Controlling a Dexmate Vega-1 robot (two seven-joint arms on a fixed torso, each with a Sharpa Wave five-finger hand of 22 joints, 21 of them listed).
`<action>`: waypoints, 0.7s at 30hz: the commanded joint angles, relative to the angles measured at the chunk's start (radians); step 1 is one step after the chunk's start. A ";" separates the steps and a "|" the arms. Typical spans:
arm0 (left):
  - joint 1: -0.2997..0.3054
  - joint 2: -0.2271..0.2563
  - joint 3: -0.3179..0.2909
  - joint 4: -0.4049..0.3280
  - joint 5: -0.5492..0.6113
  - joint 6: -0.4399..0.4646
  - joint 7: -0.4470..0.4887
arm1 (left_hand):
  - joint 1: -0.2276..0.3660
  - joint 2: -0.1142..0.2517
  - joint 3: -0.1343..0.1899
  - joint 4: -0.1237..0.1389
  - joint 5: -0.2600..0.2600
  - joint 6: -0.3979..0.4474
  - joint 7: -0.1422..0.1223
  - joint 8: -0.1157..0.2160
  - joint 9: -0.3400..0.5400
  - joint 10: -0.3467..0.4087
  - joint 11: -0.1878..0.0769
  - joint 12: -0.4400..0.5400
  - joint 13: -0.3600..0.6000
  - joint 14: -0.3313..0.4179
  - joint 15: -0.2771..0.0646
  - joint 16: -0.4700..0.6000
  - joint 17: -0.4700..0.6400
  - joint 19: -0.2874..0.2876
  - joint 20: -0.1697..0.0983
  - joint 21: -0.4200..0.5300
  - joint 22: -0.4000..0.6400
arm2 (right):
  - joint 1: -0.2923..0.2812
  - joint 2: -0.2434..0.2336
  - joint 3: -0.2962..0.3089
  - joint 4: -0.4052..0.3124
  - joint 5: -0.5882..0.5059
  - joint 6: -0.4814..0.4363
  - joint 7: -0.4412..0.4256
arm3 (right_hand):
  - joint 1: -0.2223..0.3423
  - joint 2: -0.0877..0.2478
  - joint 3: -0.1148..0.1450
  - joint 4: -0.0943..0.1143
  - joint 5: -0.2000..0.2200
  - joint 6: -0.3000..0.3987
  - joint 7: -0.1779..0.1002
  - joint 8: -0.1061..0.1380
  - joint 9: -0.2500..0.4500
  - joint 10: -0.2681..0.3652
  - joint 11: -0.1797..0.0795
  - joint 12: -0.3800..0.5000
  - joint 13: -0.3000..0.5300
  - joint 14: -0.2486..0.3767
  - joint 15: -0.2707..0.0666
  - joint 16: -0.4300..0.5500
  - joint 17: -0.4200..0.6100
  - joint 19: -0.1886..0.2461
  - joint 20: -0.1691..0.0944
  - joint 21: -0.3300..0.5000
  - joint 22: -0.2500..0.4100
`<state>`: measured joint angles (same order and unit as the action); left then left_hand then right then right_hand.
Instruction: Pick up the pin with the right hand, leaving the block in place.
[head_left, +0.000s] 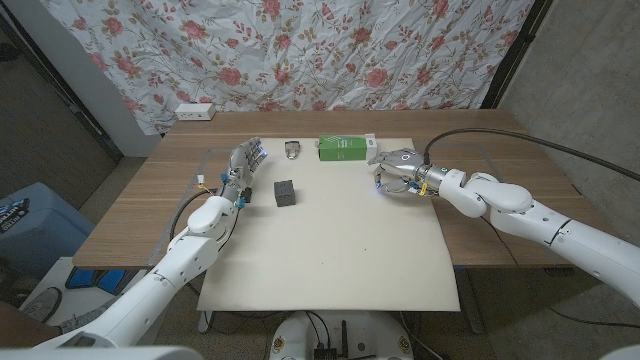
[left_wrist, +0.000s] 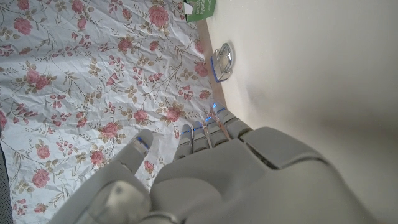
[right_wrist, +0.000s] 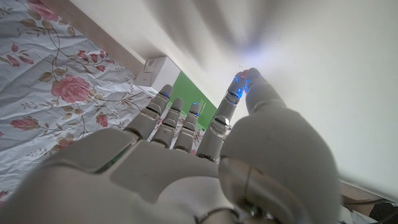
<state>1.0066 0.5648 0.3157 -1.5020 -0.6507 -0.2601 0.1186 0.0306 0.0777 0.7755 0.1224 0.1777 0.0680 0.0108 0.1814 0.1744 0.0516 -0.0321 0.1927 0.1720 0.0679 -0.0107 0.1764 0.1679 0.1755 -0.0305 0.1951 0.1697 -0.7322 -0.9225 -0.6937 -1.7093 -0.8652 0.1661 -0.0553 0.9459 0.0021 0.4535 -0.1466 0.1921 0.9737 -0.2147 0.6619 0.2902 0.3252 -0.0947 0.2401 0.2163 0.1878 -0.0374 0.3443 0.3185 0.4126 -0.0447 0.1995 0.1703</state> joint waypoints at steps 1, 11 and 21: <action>0.051 0.056 -0.009 -0.130 0.079 0.022 0.074 | -0.007 0.080 0.006 -0.001 0.005 0.007 0.001 0.001 0.001 0.006 0.002 -0.003 0.004 -0.002 0.000 -0.004 0.002 0.001 -0.004 -0.004 0.002 | -0.050 -0.005 0.048 -0.036 0.075 -0.032 -0.026 | -0.002 0.009 -0.004 -0.002 -0.001 0.024 -0.010 0.007 0.004 0.007 -0.001 0.004 0.004 0.009 -0.071 0.006 0.002 0.005 -0.002 -0.001 0.002; 0.071 0.073 -0.004 -0.221 0.177 0.048 0.154 | -0.005 0.080 0.007 -0.004 0.005 0.017 0.002 0.005 0.001 0.014 0.002 0.000 0.004 -0.010 -0.004 -0.005 0.001 -0.012 -0.010 -0.008 0.002 | -0.091 -0.006 0.084 -0.058 0.129 -0.049 -0.071 | -0.004 0.012 -0.008 -0.002 -0.003 0.026 -0.010 0.006 0.003 0.008 0.000 0.003 0.004 0.008 -0.069 0.007 0.004 0.004 -0.002 -0.001 0.002; 0.061 0.108 0.036 -0.329 0.331 0.163 0.229 | -0.005 0.080 0.008 -0.005 0.005 0.025 0.003 0.006 0.001 0.025 0.001 0.003 0.003 -0.010 -0.007 -0.003 0.001 -0.015 -0.013 -0.008 0.002 | -0.121 -0.005 0.120 -0.059 0.203 -0.039 -0.114 | -0.006 0.014 -0.011 -0.003 -0.005 0.026 -0.010 0.004 0.002 0.010 0.000 0.002 0.004 0.006 -0.068 0.007 0.006 0.004 -0.001 -0.002 0.002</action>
<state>1.0671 0.6409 0.3187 -1.7194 -0.4704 -0.1921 0.2640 0.0306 0.0778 0.7786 0.1193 0.1777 0.0808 0.0125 0.1812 0.1721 0.0678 -0.0302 0.1926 0.1722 0.0642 -0.0144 0.1733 0.1678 0.1628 -0.0357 0.1874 0.1697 -0.8156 -0.9274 -0.6140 -1.7571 -0.7293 0.1300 -0.1243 0.9422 0.0055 0.4454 -0.1463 0.1895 0.9790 -0.2094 0.6597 0.2904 0.3252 -0.0947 0.2401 0.2162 0.1878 -0.0375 0.3480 0.3216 0.4125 -0.0447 0.1995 0.1702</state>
